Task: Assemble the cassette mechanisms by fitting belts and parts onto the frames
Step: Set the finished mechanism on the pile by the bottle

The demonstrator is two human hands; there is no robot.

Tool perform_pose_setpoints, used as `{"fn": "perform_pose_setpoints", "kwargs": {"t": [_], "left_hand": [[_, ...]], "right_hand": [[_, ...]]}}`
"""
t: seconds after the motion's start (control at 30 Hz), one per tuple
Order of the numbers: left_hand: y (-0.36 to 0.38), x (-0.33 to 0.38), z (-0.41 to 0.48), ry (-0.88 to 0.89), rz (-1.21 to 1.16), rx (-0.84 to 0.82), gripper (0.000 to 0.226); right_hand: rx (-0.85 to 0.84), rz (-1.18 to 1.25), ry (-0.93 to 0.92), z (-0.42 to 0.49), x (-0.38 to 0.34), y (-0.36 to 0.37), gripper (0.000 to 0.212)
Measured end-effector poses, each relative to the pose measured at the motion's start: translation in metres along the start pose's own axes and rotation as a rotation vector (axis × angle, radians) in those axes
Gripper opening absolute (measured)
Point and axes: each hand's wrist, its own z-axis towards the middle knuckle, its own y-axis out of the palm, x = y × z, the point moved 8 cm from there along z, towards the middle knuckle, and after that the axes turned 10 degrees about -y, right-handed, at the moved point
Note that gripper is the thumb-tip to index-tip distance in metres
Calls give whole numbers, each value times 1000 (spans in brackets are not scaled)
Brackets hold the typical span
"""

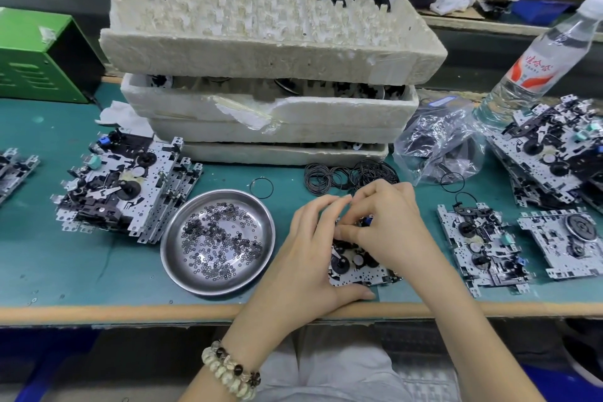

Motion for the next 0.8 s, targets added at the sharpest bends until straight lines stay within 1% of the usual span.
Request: {"fn": "perform_pose_setpoints", "kwargs": {"t": [0.13,0.27,0.4,0.5,0.57,0.63,0.7,0.8], "left_hand": [[-8,7,-3,0,-36,-5,113],[-13,12,-4,5,-28,-11,117],[-15,15,-5,23,-19,-4,120],[-16,17,-5,27,-17,-3,120],[-17,17,-5,29,-19,-7,120],[-17,18,-6,29,-28,-12,120],[-17,18,-6,20,-43,-13,118],[-17,18,-5,3,-84,-18,112]], "right_hand": [[-63,-41,-50,6,-4,0,15],[-179,-18,-34,14,-3,1,13],[-276,7,-17,20,-1,5,25],[-314,11,-18,20,-2,4,22],[-256,-54,-47,17,-6,0,21],[-87,-182,-105,8,-13,-6,17],[78,-283,-216,-8,-26,-7,13],[214,-391,-359,-26,-39,-1,8]]}}
